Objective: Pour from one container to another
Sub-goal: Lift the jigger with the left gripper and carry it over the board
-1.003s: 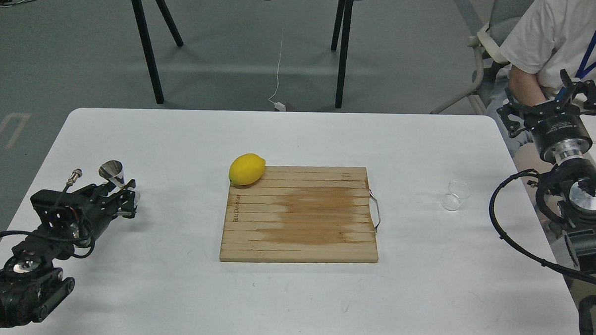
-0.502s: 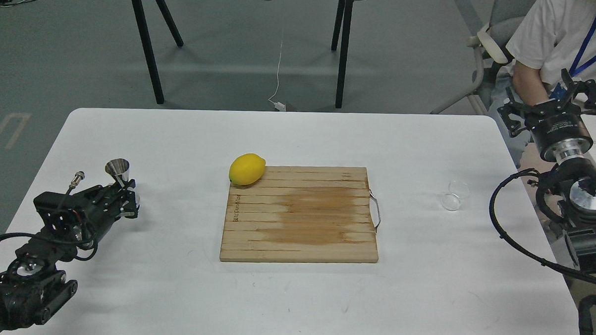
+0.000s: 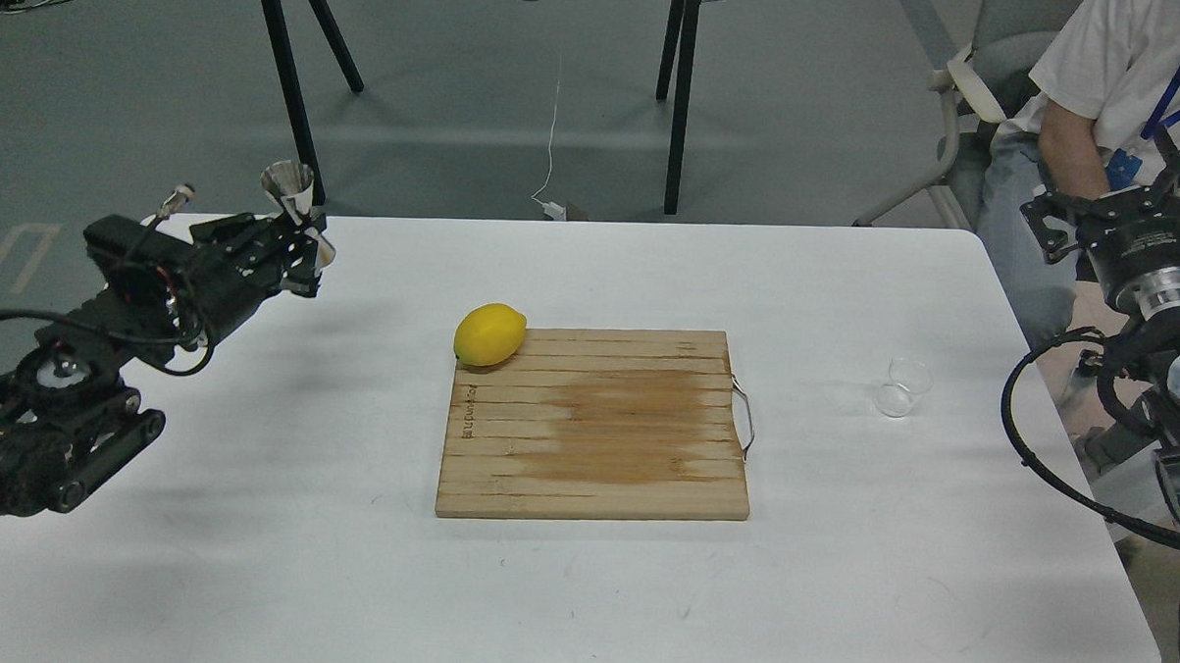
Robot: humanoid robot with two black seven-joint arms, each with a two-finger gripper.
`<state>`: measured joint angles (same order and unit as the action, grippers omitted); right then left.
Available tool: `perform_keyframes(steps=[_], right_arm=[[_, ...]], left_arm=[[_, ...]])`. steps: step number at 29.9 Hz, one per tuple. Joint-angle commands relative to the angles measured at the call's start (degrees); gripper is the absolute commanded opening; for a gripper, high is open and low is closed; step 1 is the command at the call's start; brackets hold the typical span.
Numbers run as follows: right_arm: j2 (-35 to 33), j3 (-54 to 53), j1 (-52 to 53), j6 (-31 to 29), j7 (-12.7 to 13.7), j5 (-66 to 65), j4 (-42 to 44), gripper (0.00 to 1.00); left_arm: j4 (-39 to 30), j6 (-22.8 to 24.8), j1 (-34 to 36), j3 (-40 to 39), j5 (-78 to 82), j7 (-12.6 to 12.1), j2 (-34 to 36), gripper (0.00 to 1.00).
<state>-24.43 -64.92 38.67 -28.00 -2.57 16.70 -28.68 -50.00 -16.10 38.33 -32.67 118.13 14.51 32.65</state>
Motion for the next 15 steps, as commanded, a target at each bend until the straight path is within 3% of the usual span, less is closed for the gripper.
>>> perform_keyframes(steps=[1,8,15], right_arm=[[-1.93,-0.21,-0.09,0.0,0.11,0.0,-0.59,1.0],[-4.21,-0.56,-0.35,0.0,0.2,1.14,-0.5,1.0],[-5.36,-0.56,-1.41,0.0,0.11,1.23,-0.5,1.0]], left_arm=[[-7.38,4.58,5.08,0.41,0.34,0.08,-0.22,0.05],[-10.3,6.87,16.33,16.73,1.66,0.0,-7.06,0.05],[-6.89,7.22,18.8,25.1,6.87,-0.18,-16.64,0.04]])
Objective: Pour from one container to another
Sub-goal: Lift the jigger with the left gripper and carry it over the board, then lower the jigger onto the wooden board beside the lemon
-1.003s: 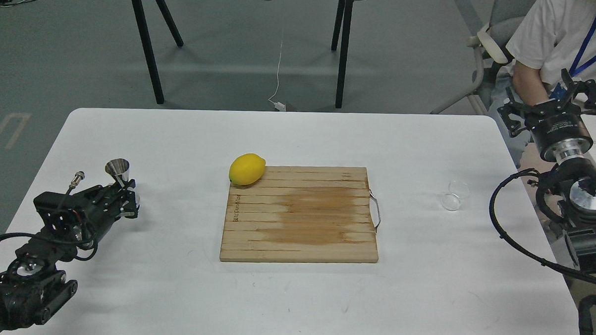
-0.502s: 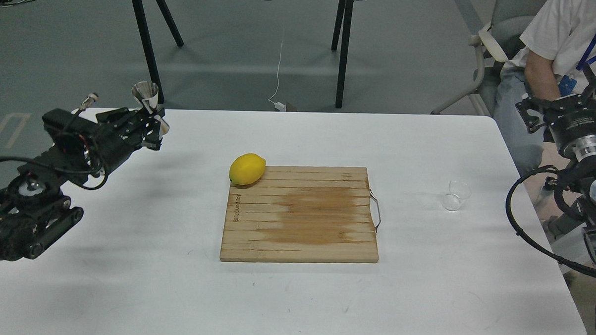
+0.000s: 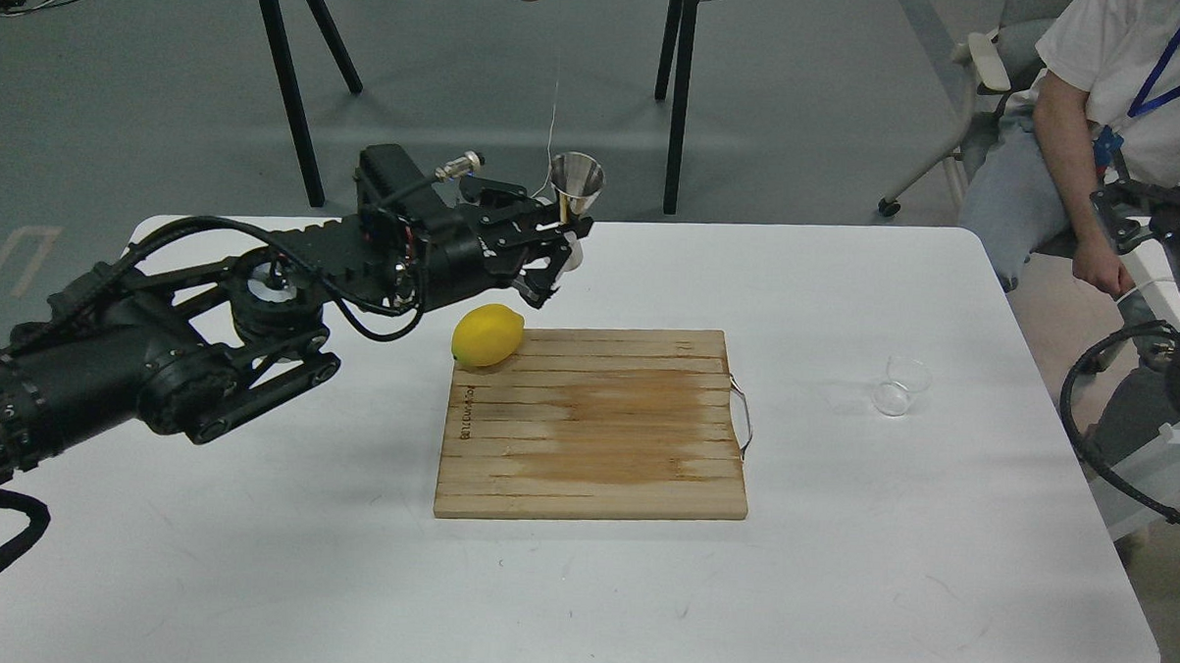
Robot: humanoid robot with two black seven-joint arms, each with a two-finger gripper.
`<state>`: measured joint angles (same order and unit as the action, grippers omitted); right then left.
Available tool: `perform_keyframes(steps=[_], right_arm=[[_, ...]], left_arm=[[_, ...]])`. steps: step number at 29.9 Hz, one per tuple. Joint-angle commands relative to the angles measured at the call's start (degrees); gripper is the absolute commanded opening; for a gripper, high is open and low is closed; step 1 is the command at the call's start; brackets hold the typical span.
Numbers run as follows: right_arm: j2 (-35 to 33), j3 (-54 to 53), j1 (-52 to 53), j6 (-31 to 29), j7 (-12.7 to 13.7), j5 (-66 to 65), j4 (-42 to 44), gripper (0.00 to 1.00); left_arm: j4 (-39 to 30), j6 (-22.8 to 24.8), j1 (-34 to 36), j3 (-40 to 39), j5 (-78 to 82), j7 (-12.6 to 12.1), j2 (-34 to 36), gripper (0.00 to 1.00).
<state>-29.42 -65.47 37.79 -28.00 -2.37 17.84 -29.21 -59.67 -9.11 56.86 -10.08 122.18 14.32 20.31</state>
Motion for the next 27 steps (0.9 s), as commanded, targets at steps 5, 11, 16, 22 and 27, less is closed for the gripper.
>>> perform_keyframes(steps=[5,11,16,22,27], right_arm=[[-1.86,-0.01,-0.87,0.0,-0.09,0.09,0.03,1.0],[-2.66,-0.01,-1.49,0.0,-0.09,0.09,0.03,1.0],[-2.57,-0.01,-1.66,0.0,-0.09,0.09,-0.06,1.0],[-2.57,-0.01,-1.66,0.0,-0.09,0.09,-0.06,1.0],[-2.57,0.08,-1.66,0.0,-0.09,0.09,-0.06,1.0]], left_arm=[[6.75,-0.38,-0.96,6.99,2.82,0.18,-9.93,0.04],[10.53,-1.96,-6.67,8.76,2.82,0.36,-10.64,0.04],[12.9,-2.23,-8.78,8.41,2.82,0.09,-12.04,0.04],[17.04,-5.66,-10.89,7.97,2.82,0.18,-13.8,0.05],[17.39,-5.74,-10.98,7.62,2.82,-0.17,-15.47,0.07]])
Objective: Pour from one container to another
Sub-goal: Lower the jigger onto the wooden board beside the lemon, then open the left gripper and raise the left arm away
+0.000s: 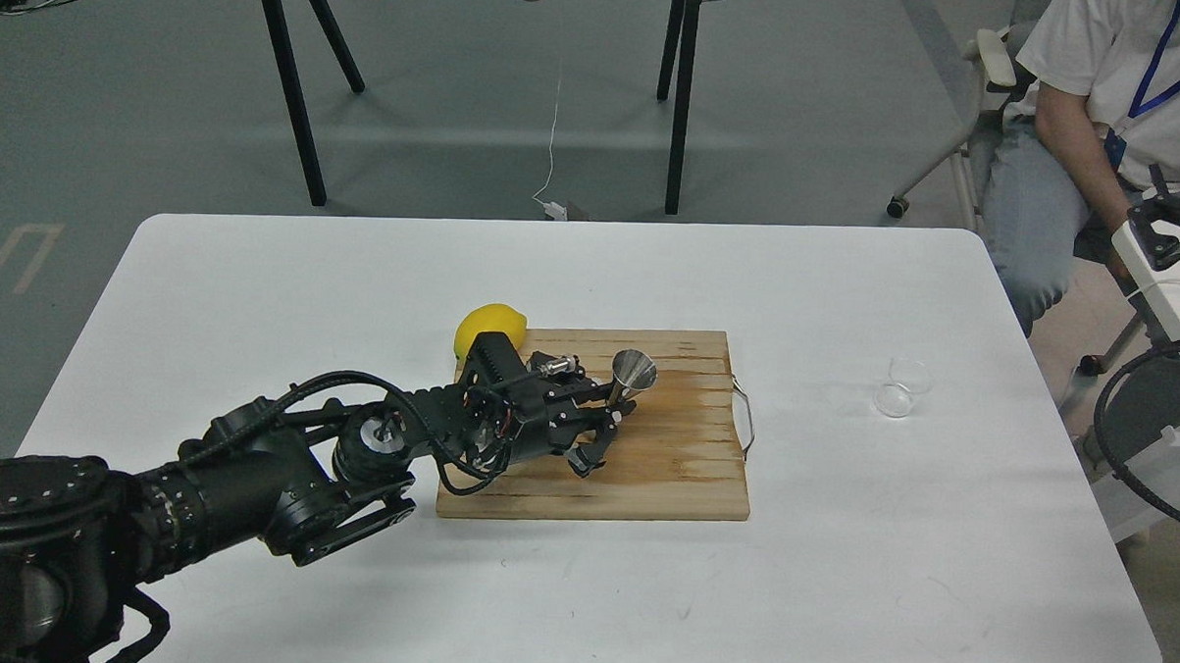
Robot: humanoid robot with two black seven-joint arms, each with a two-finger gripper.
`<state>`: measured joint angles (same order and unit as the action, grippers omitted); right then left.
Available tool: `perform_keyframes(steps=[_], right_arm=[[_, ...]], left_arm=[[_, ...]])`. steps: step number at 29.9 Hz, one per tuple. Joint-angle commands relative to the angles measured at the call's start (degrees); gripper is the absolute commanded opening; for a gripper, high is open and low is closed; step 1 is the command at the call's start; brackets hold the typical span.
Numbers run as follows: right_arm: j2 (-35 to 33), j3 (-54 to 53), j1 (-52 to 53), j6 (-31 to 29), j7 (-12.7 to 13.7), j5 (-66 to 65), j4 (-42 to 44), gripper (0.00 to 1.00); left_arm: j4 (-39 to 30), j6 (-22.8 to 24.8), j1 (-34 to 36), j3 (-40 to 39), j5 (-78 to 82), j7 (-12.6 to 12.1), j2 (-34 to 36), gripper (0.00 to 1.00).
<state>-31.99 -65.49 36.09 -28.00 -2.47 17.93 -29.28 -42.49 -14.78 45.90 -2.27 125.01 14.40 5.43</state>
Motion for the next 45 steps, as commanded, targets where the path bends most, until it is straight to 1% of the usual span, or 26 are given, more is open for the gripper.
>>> perform_keyframes(steps=[1,8,9,12,13,18,19,21,22,25,26,28,33,37,42,45], right_arm=[[0.0,0.09,0.03,0.0,0.0,0.0,0.02,1.0],[0.0,0.09,0.03,0.0,0.0,0.0,0.02,1.0],[0.0,0.09,0.03,0.0,0.0,0.0,0.02,1.0],[0.0,0.09,-0.06,0.0,0.0,0.0,0.02,1.0],[0.0,0.09,-0.06,0.0,0.0,-0.09,0.02,1.0],[0.0,0.09,-0.06,0.0,0.0,-0.09,0.02,1.0],[0.0,0.18,-0.06,0.0,0.0,-0.09,0.02,1.0],[0.0,0.18,-0.06,0.0,0.0,-0.09,0.02,1.0],[0.0,0.18,-0.15,0.0,0.0,-0.09,0.02,1.0],[0.0,0.44,-0.32,0.0,0.0,-0.09,0.02,1.0],[0.0,0.62,-0.41,0.0,0.0,-0.09,0.02,1.0],[0.0,0.71,-0.76,0.0,0.0,-0.09,0.02,1.0],[0.0,0.71,-0.76,0.0,0.0,-0.09,0.02,1.0],[0.0,0.71,-0.76,0.0,0.0,-0.09,0.02,1.0],[-0.09,0.62,-1.29,0.0,0.0,-0.09,0.02,1.0],[-0.35,0.62,-1.46,0.0,0.0,-0.09,-0.07,1.0]], left_arm=[[0.39,-0.07,-0.02,-0.27,-0.01,-0.25,-0.59,0.09],[0.92,-0.25,-0.2,-0.28,-0.01,-0.16,-0.33,0.18],[1.0,-0.25,-0.11,-0.28,-0.01,-0.33,-0.33,0.21],[1.18,-0.16,-0.02,-0.28,-0.01,-0.6,-0.33,0.38],[1.27,-0.25,0.07,-0.28,-0.01,-0.6,-0.33,0.42],[1.36,-0.25,0.24,-0.36,-0.01,-0.6,-0.33,0.46],[1.27,-0.25,0.33,-0.36,-0.01,-0.6,-0.33,0.48],[1.18,-0.6,0.42,-0.63,-0.01,-0.51,-0.33,0.55],[1.09,-1.56,0.59,-0.89,-0.01,-0.42,-0.24,0.6],[0.83,-7.7,0.77,-0.98,-0.01,-0.07,0.11,0.78],[0.74,-10.07,0.68,-0.98,-0.01,-0.07,0.28,0.82],[0.48,-13.16,0.6,-0.72,-0.01,0.11,0.37,0.87],[0.04,-13.22,0.6,-0.54,-0.01,0.28,0.72,0.9],[-1.1,-13.22,0.68,-0.98,-0.01,0.28,2.48,0.9],[-10.14,-13.22,1.04,-4.92,-0.01,0.19,6.78,0.93],[-14.98,-10.89,1.21,-8.87,-0.01,0.19,9.86,0.93]])
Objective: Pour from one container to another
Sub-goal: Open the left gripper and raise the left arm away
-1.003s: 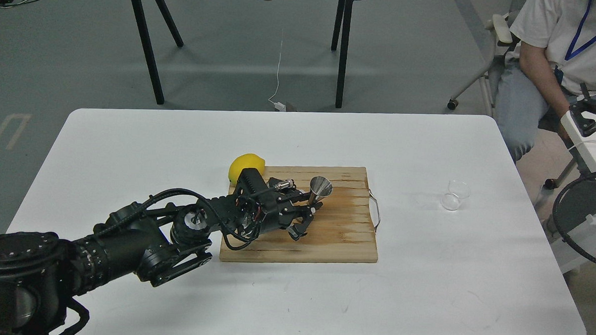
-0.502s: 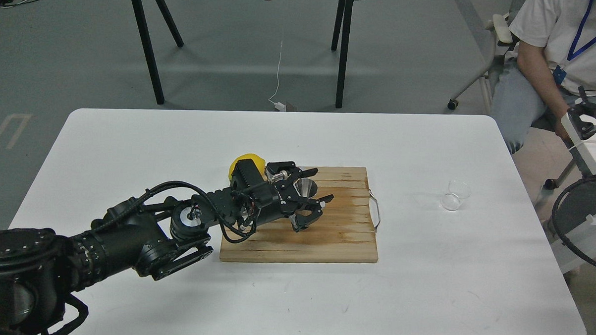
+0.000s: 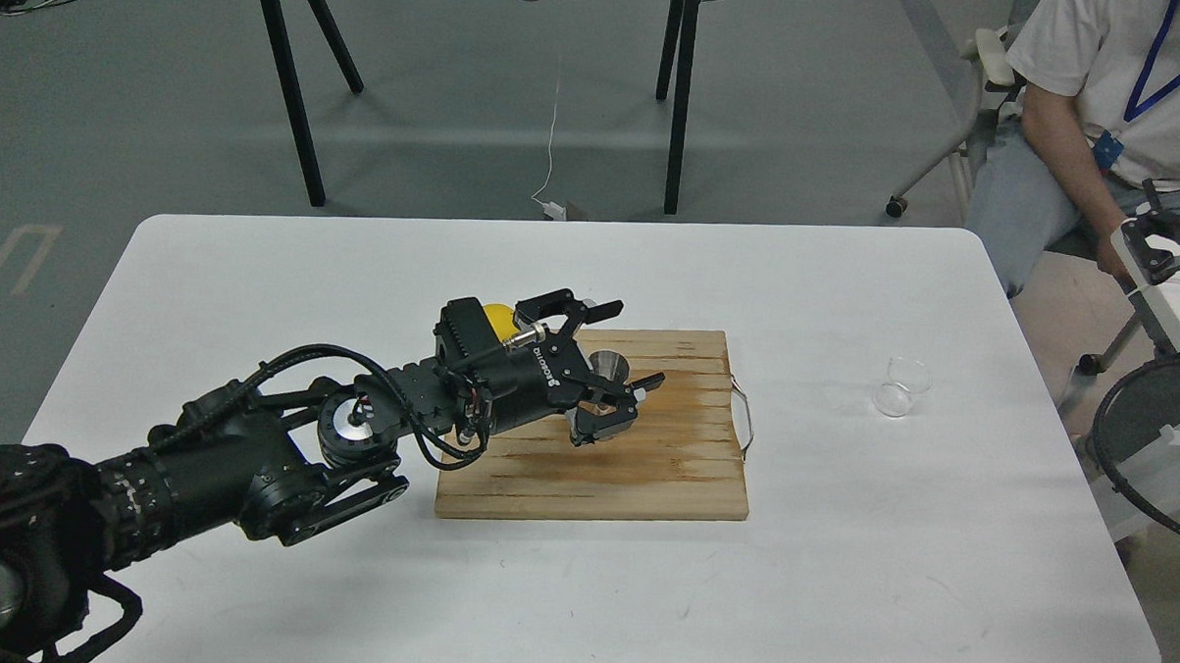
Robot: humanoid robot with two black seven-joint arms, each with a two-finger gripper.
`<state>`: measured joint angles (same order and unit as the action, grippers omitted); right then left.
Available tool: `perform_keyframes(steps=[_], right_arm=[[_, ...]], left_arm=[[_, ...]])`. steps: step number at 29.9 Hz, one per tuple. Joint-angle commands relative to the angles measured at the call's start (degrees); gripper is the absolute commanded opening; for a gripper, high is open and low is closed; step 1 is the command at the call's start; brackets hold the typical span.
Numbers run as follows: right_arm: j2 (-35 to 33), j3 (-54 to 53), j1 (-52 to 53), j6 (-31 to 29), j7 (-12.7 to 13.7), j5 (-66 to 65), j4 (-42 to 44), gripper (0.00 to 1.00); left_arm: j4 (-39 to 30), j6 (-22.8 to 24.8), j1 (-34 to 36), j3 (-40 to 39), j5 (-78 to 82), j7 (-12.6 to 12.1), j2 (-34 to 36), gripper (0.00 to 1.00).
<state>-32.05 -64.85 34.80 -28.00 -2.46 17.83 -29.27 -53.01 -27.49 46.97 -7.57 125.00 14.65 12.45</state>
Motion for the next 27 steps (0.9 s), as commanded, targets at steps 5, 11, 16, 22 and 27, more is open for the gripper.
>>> perform_keyframes(steps=[5,11,16,22,27], right_arm=[[-2.05,-0.1,-2.36,0.0,0.0,0.01,-3.42,1.0],[-3.19,-0.54,-10.71,0.0,-0.18,0.01,-14.05,1.0],[-4.16,-1.67,-16.42,0.0,-0.18,0.36,-21.17,1.0],[-4.16,-3.87,-28.8,0.0,-0.18,9.57,-33.29,1.0],[-2.41,-4.32,-37.25,0.0,-1.22,15.48,-40.6,1.0]], left_arm=[[-5.27,4.46,0.05,-14.73,-6.05,0.02,4.78,0.94],[-5.53,8.25,-0.65,-24.41,-35.83,0.64,5.39,0.98],[-5.35,12.53,-0.83,-29.16,-59.12,7.39,8.29,0.99],[-3.69,26.06,-1.0,-35.49,-87.69,9.52,10.66,0.99],[2.71,32.41,-1.18,-36.81,-107.12,8.64,11.46,1.0]])
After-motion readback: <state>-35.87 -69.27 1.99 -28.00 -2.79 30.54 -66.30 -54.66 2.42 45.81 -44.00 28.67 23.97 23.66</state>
